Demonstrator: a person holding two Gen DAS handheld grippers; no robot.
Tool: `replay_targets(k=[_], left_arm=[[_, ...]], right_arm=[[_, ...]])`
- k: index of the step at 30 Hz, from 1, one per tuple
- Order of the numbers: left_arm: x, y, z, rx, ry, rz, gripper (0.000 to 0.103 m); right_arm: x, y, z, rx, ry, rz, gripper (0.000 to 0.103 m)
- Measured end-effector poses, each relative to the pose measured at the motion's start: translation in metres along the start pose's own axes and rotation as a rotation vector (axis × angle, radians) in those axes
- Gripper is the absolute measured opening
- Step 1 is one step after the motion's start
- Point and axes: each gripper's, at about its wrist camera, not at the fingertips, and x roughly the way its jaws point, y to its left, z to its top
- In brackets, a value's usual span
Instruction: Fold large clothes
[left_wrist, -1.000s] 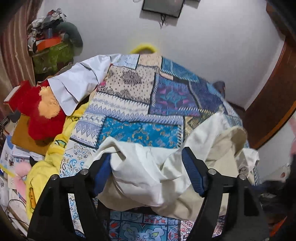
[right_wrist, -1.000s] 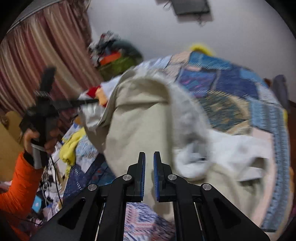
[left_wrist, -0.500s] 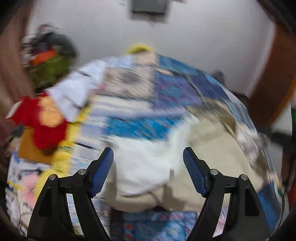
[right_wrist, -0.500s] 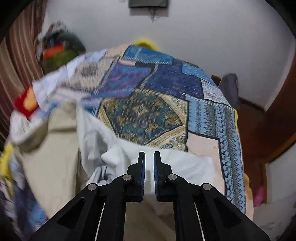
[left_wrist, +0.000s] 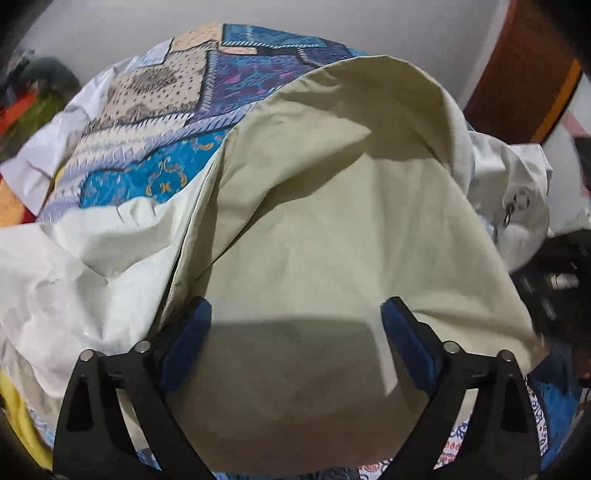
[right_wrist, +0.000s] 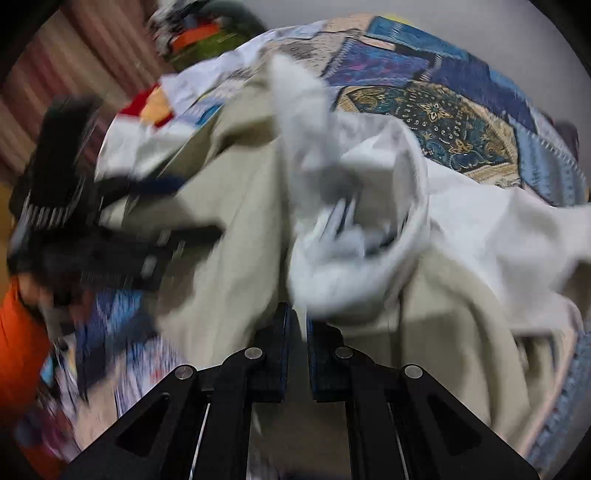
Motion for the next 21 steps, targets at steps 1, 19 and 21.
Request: replay_targets(k=[1,19,21], left_arm=[[0.001,0.001,-0.001,0.004,-0.001,0.004,0.097],[0.026,0.008,0.020,-0.012,0.019,0.041,0.100],[0.014,0.009,0.021,-0.011,0.019,0.026,0.091]], right_arm=[[0.008,-0.008,0.011,0.035,0.003,-0.037,0.004],[-0.126,-0.114,0.040,0.206,-0.229,-0.208,0.005],[-0.117,-0.089,0.034,0.170,-0.171,-0.057,0.005]])
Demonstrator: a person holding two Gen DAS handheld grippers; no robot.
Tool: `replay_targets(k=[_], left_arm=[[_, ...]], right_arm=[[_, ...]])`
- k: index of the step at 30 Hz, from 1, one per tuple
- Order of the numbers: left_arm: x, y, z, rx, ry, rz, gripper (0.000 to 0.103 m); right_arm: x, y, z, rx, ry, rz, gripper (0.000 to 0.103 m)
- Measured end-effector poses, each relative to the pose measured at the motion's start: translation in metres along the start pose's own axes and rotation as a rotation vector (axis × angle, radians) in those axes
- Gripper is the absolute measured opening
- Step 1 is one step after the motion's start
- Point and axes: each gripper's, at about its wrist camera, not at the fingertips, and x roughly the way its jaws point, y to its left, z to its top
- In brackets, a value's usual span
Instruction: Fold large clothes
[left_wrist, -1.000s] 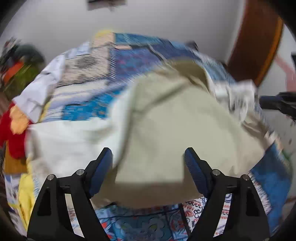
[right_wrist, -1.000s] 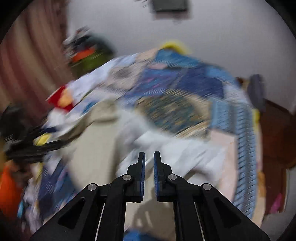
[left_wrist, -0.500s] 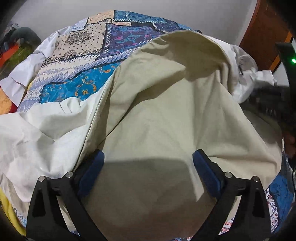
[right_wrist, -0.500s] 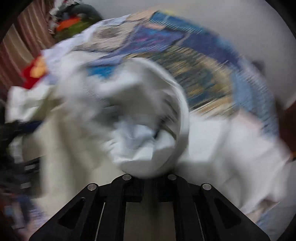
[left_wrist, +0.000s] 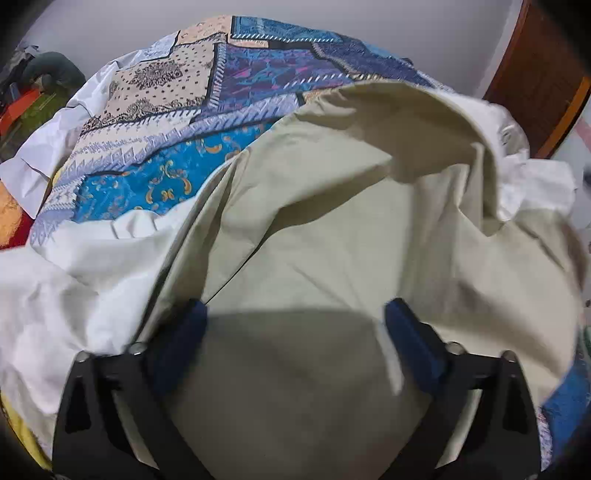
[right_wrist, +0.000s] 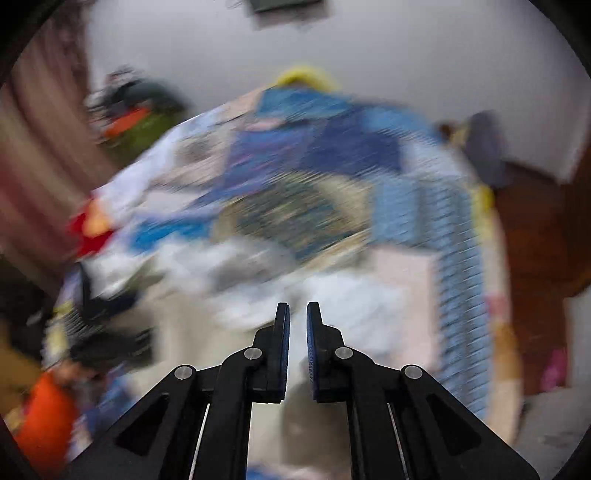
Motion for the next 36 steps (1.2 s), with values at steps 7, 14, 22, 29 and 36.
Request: replay_targets(k=[7,14,22,29,36], left_arm=[[-0.052,0.018,-0.029,0.080,-0.033,0.007,0.089],[-0.016,0.031,-0.038,0.001,0.022,0.003,0.102],[-0.009,0.043,-0.028,0.022,-0.018,0.152,0.094],[-0.021,0.098,0.016,0.021,0.025,0.267,0.061],[-0.012,0.146,0.091,-0.059,0.041,0.507,0.074]], right_arm=[[0.069,0.082,-0.058,-0.287,0.230,0.090,0.005],[0.122,0.105,-0.083,-0.547,0.137,-0.230,0.004],[0.135,0.086,-0.074,-0.508,0.159,-0.265,0.004],[0.134,0.071,-0.063,-0.498,0.131,-0.358,0.004],[0.124,0.060,-0.059,-0.402,0.115,-0.317,0.004]])
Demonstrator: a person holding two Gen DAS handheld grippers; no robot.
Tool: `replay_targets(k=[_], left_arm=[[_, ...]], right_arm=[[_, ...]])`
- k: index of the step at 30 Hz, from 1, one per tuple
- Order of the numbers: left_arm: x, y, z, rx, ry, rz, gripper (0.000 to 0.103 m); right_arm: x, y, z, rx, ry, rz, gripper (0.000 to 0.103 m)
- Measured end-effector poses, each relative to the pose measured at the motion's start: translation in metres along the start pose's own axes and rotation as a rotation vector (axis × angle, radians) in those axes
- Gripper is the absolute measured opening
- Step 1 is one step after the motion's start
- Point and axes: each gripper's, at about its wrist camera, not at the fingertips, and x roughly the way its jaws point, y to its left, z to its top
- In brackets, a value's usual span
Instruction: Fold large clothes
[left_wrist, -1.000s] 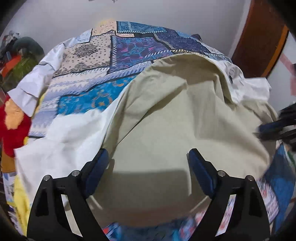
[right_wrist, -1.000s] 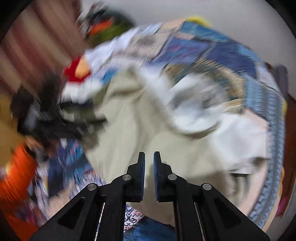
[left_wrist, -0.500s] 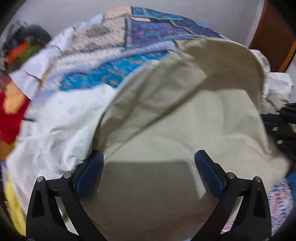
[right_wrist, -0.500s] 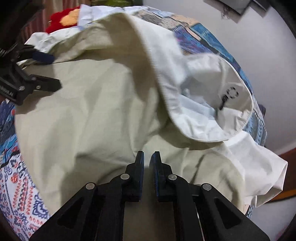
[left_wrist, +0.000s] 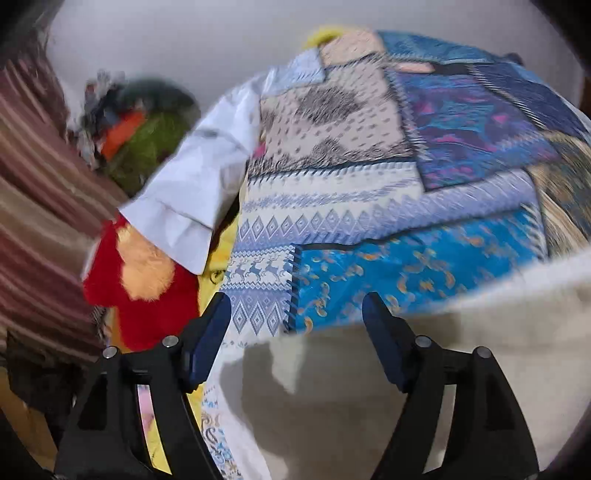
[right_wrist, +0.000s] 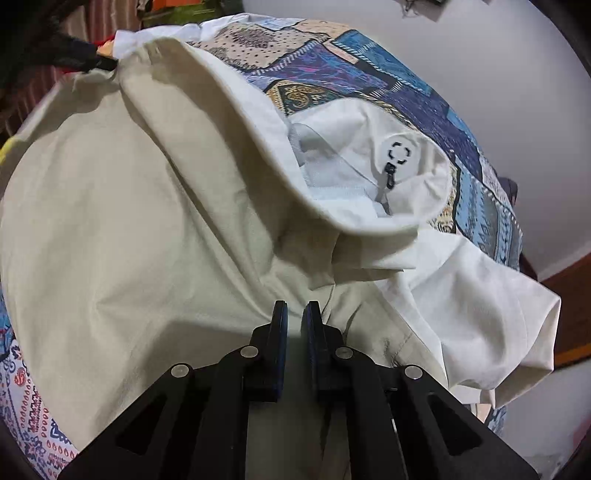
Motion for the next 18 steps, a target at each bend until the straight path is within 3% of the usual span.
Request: replay_targets(k=[2,4,6,7,8,10,14,16,18], left_arm=[[-0.003,0.014,0.008,-0.072,0.018,-0.098,0.072],[-0.027,0.022,0.004,-0.092,-0.050,-0.183,0.073],[-0.058,0.022,-0.010,-0.063,-0.134,-0.229,0.075],[-0.070,0.020,-0.019,-0.046,-0.158,-0.253,0.083],[-0.083,0.016,-0.030,-0.022,-0.183,-0.294,0.090],[-0.098,0.003,-0.044,0.026,-0.202,-0.354,0.092],[-0.094,-0.041,-0.081,0.123,-0.159,-0.430,0.092],[-0.074,-0.066,-0.093,0.160,-0.107,-0.422,0.092],[-0.049,-0.085,-0.100,0.160,-0.042,-0.402,0.092]], right_arm=[[0.003,-0.010,-0.002,0.048,0.007,0.037,0.004],[0.005,-0.021,-0.004,0.095,0.023,0.083,0.004],[-0.007,-0.031,-0.002,0.145,0.037,0.126,0.005],[-0.016,-0.031,-0.001,0.152,0.027,0.138,0.005],[-0.026,-0.032,0.003,0.150,0.003,0.160,0.005],[-0.048,-0.029,0.008,0.146,-0.055,0.221,0.005],[-0.071,-0.011,0.033,0.151,-0.134,0.318,0.005],[-0.059,0.011,0.050,0.126,-0.088,0.333,0.005],[-0.034,0.034,0.066,0.096,-0.015,0.287,0.005]])
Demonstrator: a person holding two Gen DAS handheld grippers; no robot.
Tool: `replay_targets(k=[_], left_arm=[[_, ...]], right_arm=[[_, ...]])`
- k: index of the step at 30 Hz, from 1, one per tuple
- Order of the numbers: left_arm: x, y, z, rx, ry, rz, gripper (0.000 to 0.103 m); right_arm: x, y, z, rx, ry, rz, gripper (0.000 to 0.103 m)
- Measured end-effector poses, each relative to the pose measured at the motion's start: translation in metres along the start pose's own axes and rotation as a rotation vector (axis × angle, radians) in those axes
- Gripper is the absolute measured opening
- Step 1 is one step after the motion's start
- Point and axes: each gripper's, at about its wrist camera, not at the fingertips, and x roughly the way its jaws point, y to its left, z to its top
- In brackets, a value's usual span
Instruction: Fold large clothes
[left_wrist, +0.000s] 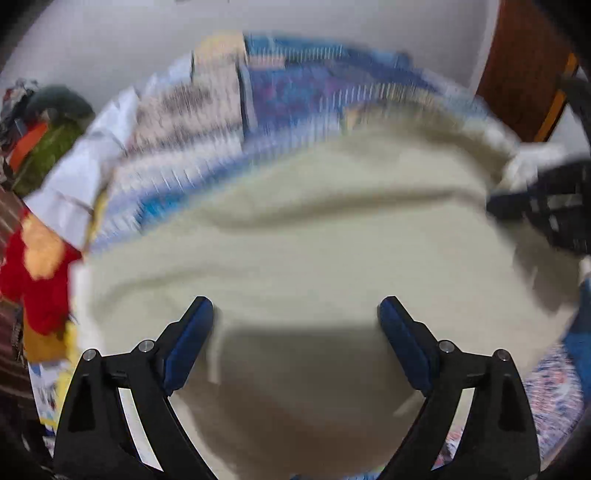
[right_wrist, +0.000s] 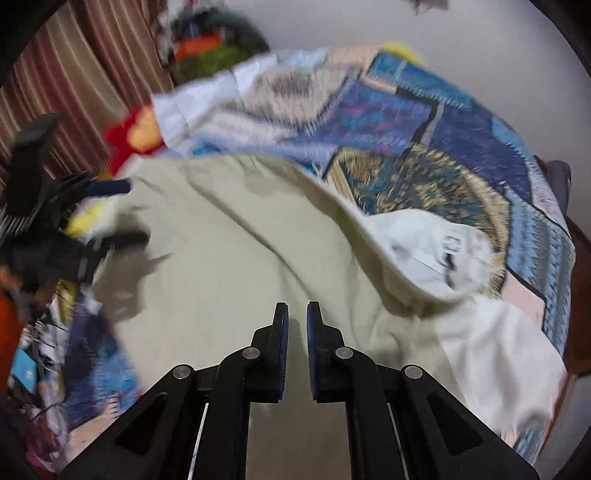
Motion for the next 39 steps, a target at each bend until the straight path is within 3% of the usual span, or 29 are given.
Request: replay_targets(k=[3,6,8,10,13,16,24,27,30,32,34,36,39], left_arm=[[0.030,0.004,-0.006,-0.074,0.013,-0.007,0.094],[0.034,0.005,-0.007,-0.090,-0.020,0.001,0.099],[0.036,0.003,-0.008,-0.078,-0.036,0.016,0.101],[0.035,0.002,-0.008,-0.073,-0.041,0.025,0.101],[0.027,0.004,-0.010,-0.084,-0.046,0.021,0.101],[0.015,0.009,-0.007,-0.110,-0.051,0.030,0.096],[-0.066,0.028,-0.048,-0.123,-0.199,0.057,0.096],[-0.058,0.048,-0.074,-0.132,-0.135,0.038,0.098],[-0.025,0.063,-0.100,-0.096,-0.008,0.169,0.098],[-0.007,0.077,-0.111,-0.097,0.056,0.254,0.098],[0.001,0.094,-0.121,-0.116,0.078,0.308,0.099],[0.001,0.106,-0.130,-0.119,0.070,0.346,0.103],[0.000,0.122,-0.132,-0.146,0.087,0.349,0.103]], right_arm=[[0.047,-0.014,0.017,0.035,0.097,-0.091,0.005],[0.055,-0.058,0.036,0.193,0.079,-0.064,0.004],[0.047,-0.086,0.046,0.235,0.041,-0.262,0.004],[0.035,-0.105,0.049,0.263,0.019,-0.340,0.004],[-0.003,-0.110,0.040,0.283,-0.046,-0.248,0.004],[-0.040,-0.095,0.022,0.213,-0.102,-0.254,0.005],[-0.066,-0.023,-0.040,0.010,-0.074,-0.055,0.005],[-0.057,0.002,-0.059,-0.005,-0.061,0.036,0.005],[-0.022,0.012,-0.075,-0.015,0.025,0.024,0.005],[-0.011,0.002,-0.084,-0.002,0.035,0.018,0.004],[-0.017,-0.017,-0.088,0.035,0.018,-0.026,0.004],[-0.027,-0.039,-0.091,0.075,0.013,-0.016,0.004],[-0.034,-0.063,-0.103,0.031,0.024,-0.255,0.004]])
